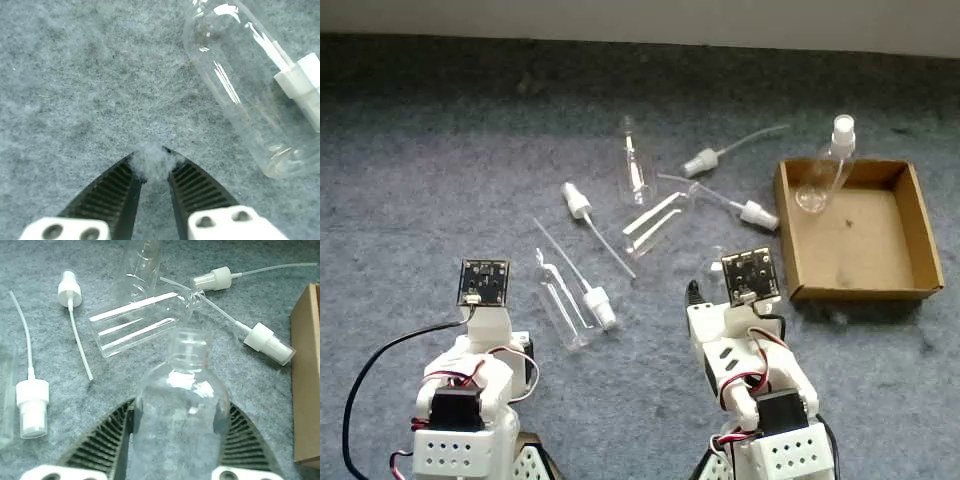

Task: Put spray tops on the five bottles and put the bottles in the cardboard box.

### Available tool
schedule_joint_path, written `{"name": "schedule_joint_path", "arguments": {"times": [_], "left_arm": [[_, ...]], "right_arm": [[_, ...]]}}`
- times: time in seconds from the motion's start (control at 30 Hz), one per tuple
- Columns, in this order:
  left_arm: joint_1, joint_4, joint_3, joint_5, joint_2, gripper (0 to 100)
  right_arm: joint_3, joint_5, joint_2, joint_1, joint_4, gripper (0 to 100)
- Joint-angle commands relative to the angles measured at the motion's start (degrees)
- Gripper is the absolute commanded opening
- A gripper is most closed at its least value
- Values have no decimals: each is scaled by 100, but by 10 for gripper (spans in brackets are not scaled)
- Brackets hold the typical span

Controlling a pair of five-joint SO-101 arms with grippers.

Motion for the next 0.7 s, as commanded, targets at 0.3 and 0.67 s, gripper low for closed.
{"name": "schedule_joint_path", "arguments": {"times": [0.3,0.67], "left_arm": [[-611,-53,-1103,-26,-4,5],[-602,-79,-1991,-35,13,5]], "right_arm": [[585,-2057,-66,-4,-1499,167],[1305,-677,-66,-4,-2440,167]]}}
